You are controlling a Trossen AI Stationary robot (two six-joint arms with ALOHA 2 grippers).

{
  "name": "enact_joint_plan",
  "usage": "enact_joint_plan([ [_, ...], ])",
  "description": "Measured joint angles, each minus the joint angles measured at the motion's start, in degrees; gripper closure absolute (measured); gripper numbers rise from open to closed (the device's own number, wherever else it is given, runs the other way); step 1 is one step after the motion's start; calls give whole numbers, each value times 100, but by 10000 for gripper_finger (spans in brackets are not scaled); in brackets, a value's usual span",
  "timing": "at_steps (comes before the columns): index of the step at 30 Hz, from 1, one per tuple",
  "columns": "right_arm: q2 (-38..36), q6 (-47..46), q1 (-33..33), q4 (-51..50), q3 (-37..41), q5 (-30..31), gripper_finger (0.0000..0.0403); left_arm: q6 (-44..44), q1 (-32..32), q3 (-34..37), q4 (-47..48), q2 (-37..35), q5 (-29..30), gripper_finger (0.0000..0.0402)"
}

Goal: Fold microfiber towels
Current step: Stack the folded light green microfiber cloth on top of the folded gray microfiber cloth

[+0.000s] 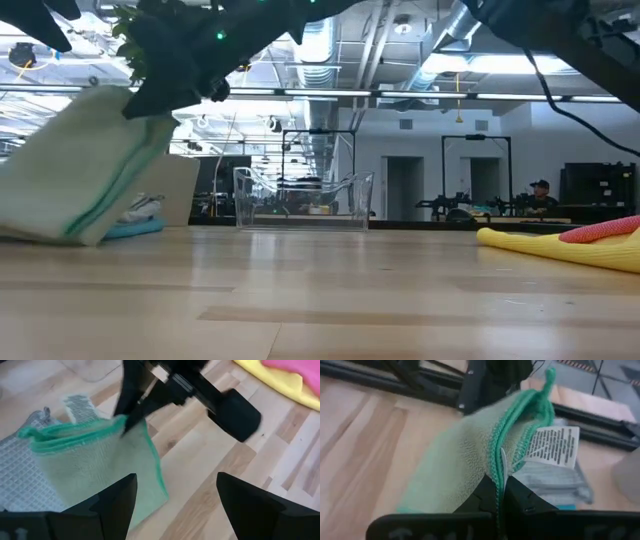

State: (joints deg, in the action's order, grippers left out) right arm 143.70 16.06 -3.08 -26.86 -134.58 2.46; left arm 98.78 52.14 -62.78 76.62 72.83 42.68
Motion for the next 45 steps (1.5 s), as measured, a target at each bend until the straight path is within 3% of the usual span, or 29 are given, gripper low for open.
enact_joint_plan([
  [9,-24,294,329,532,0,-157,374,4,-2,0,118,-93,26,134],
  [16,-28,514,343,804,-2,-727,374,39,-2,-2,195,-93,2,134],
  [21,1,780,352,1279,-13,-751,374,101,-2,-1,249,-93,3,134],
  [29,202,789,592,1020,4,-830,374,140,-4,-2,305,-93,0,134],
  [35,324,792,685,1369,-3,-861,373,325,-4,-2,615,-93,-2,134],
  [45,484,799,775,1918,-5,-852,321,413,-11,-2,675,-93,-4,134],
])
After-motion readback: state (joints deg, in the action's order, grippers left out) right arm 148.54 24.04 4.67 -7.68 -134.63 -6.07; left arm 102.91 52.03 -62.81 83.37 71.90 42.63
